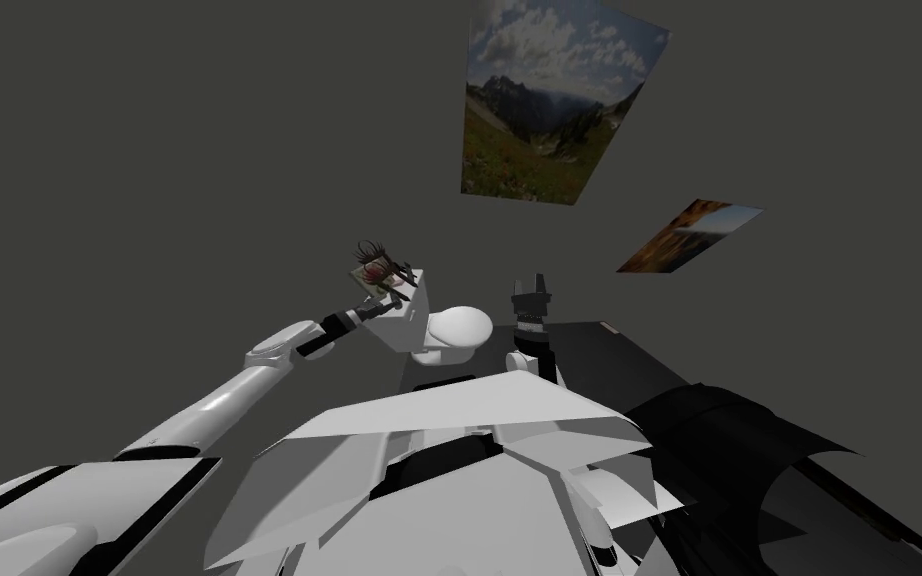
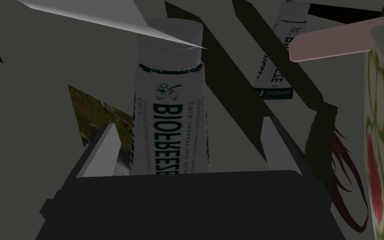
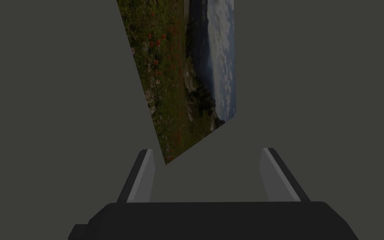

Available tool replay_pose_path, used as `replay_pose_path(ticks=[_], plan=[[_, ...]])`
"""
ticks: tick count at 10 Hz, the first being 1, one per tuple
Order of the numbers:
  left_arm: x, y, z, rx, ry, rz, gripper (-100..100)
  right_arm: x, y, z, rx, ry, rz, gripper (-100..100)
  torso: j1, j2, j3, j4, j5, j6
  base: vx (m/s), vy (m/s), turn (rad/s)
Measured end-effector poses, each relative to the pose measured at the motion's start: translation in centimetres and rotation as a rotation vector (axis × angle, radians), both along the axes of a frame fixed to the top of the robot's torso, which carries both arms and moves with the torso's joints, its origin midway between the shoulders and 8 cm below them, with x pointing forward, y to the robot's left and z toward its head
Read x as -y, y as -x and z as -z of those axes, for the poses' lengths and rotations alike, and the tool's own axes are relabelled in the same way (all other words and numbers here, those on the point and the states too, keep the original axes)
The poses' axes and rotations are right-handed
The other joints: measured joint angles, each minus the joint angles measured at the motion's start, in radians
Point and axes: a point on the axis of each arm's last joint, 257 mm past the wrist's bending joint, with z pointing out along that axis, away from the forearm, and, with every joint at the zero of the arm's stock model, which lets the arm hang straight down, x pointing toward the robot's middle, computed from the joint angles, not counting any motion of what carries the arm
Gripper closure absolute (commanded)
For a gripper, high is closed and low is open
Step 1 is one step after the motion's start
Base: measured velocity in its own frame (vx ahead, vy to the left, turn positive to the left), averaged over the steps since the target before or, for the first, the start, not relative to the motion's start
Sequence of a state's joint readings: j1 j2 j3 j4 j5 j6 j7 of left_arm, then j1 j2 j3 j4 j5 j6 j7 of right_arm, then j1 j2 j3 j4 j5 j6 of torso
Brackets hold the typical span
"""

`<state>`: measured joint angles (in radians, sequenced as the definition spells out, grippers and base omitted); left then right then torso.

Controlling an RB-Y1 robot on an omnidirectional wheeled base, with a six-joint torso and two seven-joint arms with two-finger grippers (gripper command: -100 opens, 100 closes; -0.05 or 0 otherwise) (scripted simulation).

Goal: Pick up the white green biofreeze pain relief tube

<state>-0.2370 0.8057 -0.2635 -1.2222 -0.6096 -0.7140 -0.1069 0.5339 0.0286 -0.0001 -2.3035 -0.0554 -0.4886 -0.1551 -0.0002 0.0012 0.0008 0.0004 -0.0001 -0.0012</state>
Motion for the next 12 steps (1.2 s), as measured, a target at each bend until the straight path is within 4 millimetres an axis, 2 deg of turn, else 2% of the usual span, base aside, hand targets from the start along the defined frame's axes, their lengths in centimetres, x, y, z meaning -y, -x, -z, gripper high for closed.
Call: replay_pose_path(ticks=[2, 3, 4, 5, 6, 7, 8, 10, 12], plan=[[1.0, -0.9, 0.6, -0.01, 0.003, 0.017, -100, 0.0, 0.0, 0.0, 0.0, 0.0, 0.0, 0, 0.001, 0.003, 0.002, 0.001, 0.0, 0.0, -0.052, 0.013, 0.011], [1.0, -1.6, 0.2, -0.006, 0.001, 0.012, -100, 0.0, 0.0, 0.0, 0.0, 0.0, 0.0, 0, 0.0, 0.002, 0.001, 0.0, 0.0, 0.0, -0.066, 0.015, 0.044], [2.3, -2.1, 0.8, -0.013, 0.006, 0.028, -100, 0.0, 0.0, 0.0, 0.0, 0.0, 0.0, 0, 0.0, 0.003, 0.001, 0.0, 0.0, 0.0, -0.07, 0.015, 0.018], [2.7, -2.7, 0.8, -0.015, 0.001, 0.033, -100, 0.0, 0.0, 0.0, 0.0, 0.0, 0.0, 0, 0.0, 0.003, 0.002, 0.001, 0.0, 0.0, -0.03, 0.007, -0.002], [2.3, -3.4, 0.1, -0.008, -0.003, 0.027, -100, 0.0, 0.0, 0.0, 0.0, 0.0, 0.0, 0, 0.0, 0.002, 0.001, 0.001, 0.0, 0.0, -0.056, 0.02, 0.036], [4.0, -3.8, 0.2, -0.014, -0.002, 0.047, -100, 0.0, 0.0, 0.0, 0.0, 0.0, 0.0, 0, 0.0, 0.002, 0.001, 0.0, 0.0, 0.0, -0.068, 0.017, 0.022], [4.7, -4.4, 0.1, -0.011, -0.002, 0.057, -100, 0.0, 0.0, 0.0, 0.0, 0.0, 0.0, 0, 0.0, 0.003, 0.002, 0.001, 0.0, 0.0, -0.036, 0.005, 0.004], [4.2, -5.7, -0.7, -0.002, -0.011, 0.046, -100, 0.0, 0.0, 0.0, 0.0, 0.0, 0.0, 0, -0.001, 0.0, 0.0, 0.0, 0.0, 0.0, -0.031, 0.007, 0.025], [5.7, -6.8, -0.8, -0.007, -0.02, 0.068, -100, 0.0, 0.0, 0.0, 0.0, 0.0, 0.0, 0, 0.0, 0.003, 0.002, 0.001, 0.0, 0.0, -0.051, 0.009, 0.006]])
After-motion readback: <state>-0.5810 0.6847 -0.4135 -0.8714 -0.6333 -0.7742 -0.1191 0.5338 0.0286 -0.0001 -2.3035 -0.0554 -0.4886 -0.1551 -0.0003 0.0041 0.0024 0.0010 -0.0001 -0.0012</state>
